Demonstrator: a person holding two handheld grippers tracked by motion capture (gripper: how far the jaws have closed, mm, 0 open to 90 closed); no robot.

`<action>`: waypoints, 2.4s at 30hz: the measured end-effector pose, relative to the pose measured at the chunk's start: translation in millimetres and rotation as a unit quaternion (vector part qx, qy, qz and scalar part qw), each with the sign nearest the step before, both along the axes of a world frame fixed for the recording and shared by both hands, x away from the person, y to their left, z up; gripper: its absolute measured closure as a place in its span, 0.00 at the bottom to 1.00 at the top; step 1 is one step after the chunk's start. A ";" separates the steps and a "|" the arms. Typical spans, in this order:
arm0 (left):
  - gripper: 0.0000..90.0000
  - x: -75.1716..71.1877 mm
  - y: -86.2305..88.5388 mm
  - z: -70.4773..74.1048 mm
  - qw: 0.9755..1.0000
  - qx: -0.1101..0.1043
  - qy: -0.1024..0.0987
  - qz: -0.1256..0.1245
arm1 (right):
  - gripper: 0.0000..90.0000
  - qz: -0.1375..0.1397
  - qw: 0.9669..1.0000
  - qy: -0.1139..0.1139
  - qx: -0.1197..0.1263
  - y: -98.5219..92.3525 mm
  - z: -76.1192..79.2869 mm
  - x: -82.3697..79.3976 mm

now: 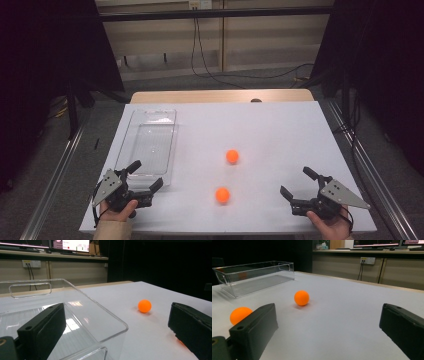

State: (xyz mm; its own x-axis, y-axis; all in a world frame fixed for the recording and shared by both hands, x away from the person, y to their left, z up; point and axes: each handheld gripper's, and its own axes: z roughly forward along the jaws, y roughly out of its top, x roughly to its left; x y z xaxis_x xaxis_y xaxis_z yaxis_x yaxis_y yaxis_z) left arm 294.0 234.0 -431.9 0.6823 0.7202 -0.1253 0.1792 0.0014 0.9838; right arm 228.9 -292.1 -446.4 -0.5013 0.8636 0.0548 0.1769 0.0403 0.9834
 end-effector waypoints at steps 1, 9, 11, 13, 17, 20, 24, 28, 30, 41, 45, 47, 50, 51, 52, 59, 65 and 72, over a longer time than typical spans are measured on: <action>0.02 0.0 0.0 0.0 1.000 0.000 0.000 0.000 | 0.01 0.000 1.000 0.000 0.000 0.0 0.0 0.0; 0.02 0.7 -0.8 0.6 1.000 0.000 0.000 0.001 | 0.01 0.001 1.000 0.000 -0.002 -0.2 0.2 0.2; 0.02 0.8 -1.1 0.8 1.000 -0.001 0.000 0.000 | 0.01 0.001 1.000 -0.001 -0.004 0.0 0.3 0.3; 0.02 0.8 -1.3 0.9 1.000 0.001 0.002 -0.003 | 0.01 0.002 1.000 -0.001 -0.005 -0.3 0.4 0.4; 0.02 0.9 -1.9 0.7 1.000 -0.001 0.003 -0.002 | 0.01 0.003 1.000 -0.001 -0.005 -0.3 0.5 0.6; 0.01 0.5 -2.1 1.0 1.000 -0.003 0.003 -0.002 | 0.01 0.004 1.000 0.000 -0.006 -0.3 0.3 0.7; 0.02 0.6 -1.8 1.2 1.000 0.000 0.003 -0.003 | 0.01 0.005 1.000 0.000 -0.007 -0.1 0.8 0.4; 0.01 0.7 -2.2 1.5 1.000 -0.001 0.003 -0.003 | 0.01 0.005 1.000 -0.001 -0.009 0.2 1.2 0.2; 0.01 0.9 -2.1 1.6 1.000 -0.002 0.004 -0.003 | 0.01 0.005 1.000 -0.001 -0.008 0.5 1.1 0.3; 0.01 1.8 -3.1 3.7 1.000 -0.006 0.006 -0.009 | 0.01 0.008 1.000 -0.001 -0.010 0.1 1.2 0.3; 0.01 1.5 -6.5 7.0 1.000 -0.014 0.006 -0.020 | 0.01 0.007 1.000 -0.001 -0.009 -0.2 1.4 0.1; 0.01 1.8 -8.3 7.8 1.000 -0.015 0.009 -0.023 | 0.01 0.007 1.000 -0.001 -0.009 -0.2 1.5 0.1; 0.01 2.5 -10.2 8.8 1.000 -0.013 0.011 -0.026 | 0.01 0.008 1.000 -0.001 -0.010 -0.1 1.4 0.1; 0.01 2.5 -10.2 8.8 1.000 -0.013 0.011 -0.026 | 0.01 0.008 1.000 -0.001 -0.010 -0.1 1.5 0.1; 0.01 2.5 -11.8 9.7 0.999 -0.014 0.012 -0.027 | 0.01 0.008 1.000 -0.001 -0.010 0.0 1.6 0.1; 0.01 2.8 -17.5 14.2 0.999 -0.015 0.012 -0.036 | 0.01 0.009 1.000 -0.001 -0.010 0.0 1.7 0.1; 0.01 2.8 -21.7 16.2 0.999 -0.010 0.010 -0.039 | 0.01 0.008 1.000 0.001 -0.011 -0.7 1.3 0.1; 0.01 5.0 -29.4 18.7 0.999 -0.010 0.008 -0.044 | 0.01 0.004 1.000 0.002 -0.006 -2.1 1.9 0.1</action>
